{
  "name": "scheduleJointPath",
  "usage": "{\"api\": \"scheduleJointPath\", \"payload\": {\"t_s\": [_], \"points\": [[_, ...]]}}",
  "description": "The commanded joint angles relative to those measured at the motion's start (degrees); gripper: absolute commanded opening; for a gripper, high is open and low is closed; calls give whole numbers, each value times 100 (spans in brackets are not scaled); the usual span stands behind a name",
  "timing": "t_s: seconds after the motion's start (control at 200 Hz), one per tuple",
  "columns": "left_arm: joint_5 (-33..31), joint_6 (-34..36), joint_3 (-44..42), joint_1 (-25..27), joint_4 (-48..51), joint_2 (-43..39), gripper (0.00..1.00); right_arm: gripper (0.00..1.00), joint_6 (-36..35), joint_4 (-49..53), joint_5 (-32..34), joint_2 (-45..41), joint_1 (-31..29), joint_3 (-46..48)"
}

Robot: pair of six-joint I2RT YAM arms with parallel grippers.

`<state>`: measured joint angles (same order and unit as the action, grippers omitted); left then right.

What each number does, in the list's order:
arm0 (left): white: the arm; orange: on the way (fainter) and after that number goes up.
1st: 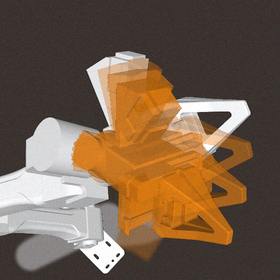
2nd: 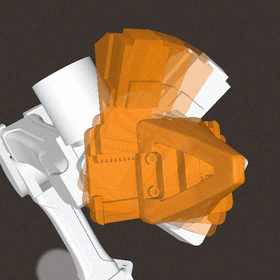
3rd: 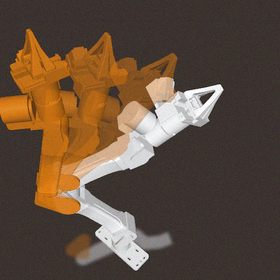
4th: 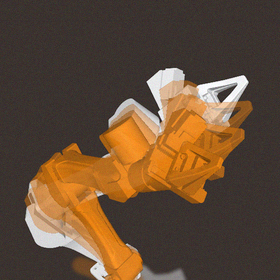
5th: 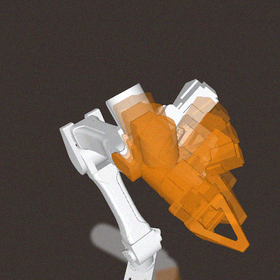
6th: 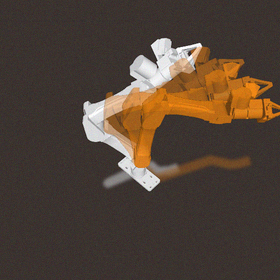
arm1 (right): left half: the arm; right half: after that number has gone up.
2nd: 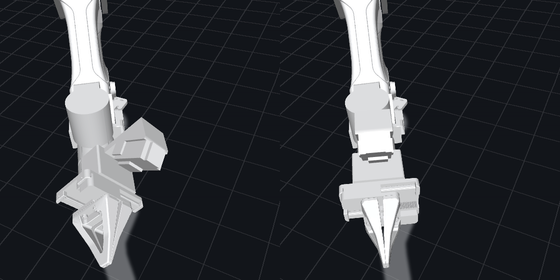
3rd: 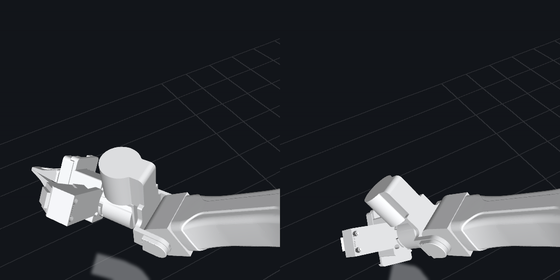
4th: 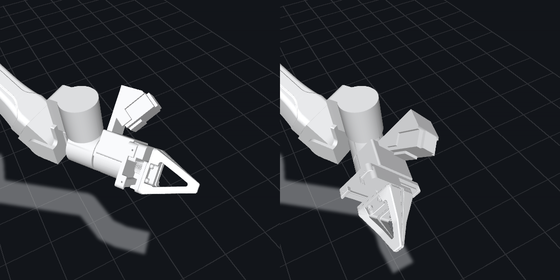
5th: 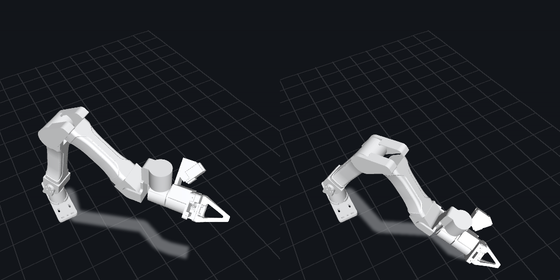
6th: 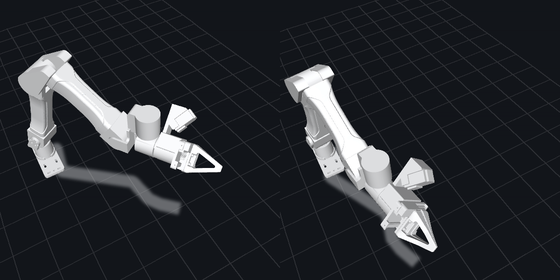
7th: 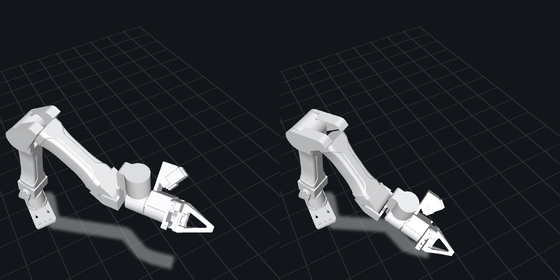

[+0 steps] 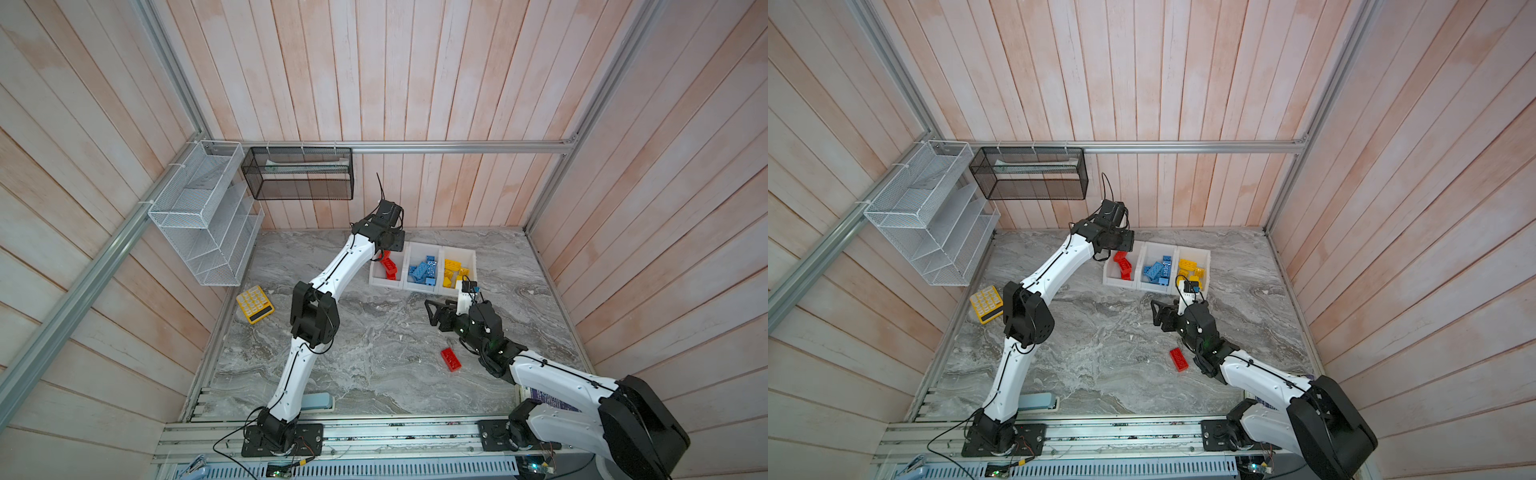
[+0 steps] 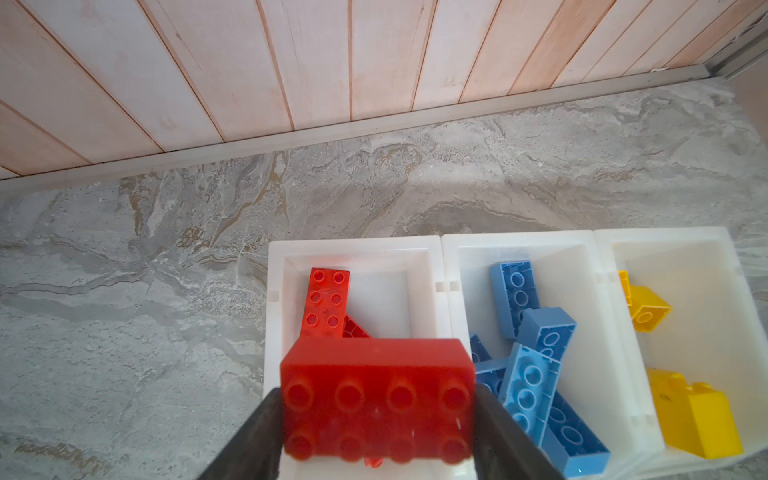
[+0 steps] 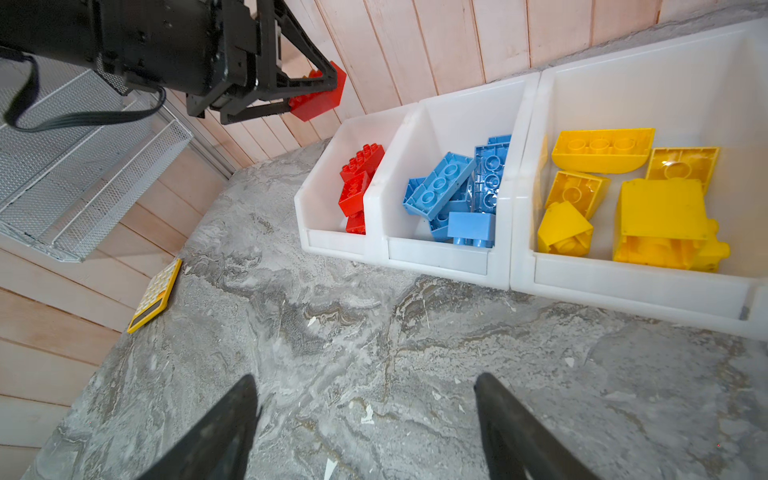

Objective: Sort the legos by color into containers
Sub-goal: 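Lower the red brick into the red compartment and open the left gripper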

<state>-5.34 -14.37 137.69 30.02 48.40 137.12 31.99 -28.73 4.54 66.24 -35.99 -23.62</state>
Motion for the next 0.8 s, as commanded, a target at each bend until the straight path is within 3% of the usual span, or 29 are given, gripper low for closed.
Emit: {"api": "scheduleJointPath", "payload": {"t_s": [0.0,0.405,0.795], "points": [[156,84,145,-36,-129,228,64,82,31,-113,118,69,-46,-1],[411,17,144,-38,-380,490,66,82,44,-39,138,293,-42,-86],[375,-67,159,-31,-181,212,90,82,53,496,97,434,-42,-411]]}}
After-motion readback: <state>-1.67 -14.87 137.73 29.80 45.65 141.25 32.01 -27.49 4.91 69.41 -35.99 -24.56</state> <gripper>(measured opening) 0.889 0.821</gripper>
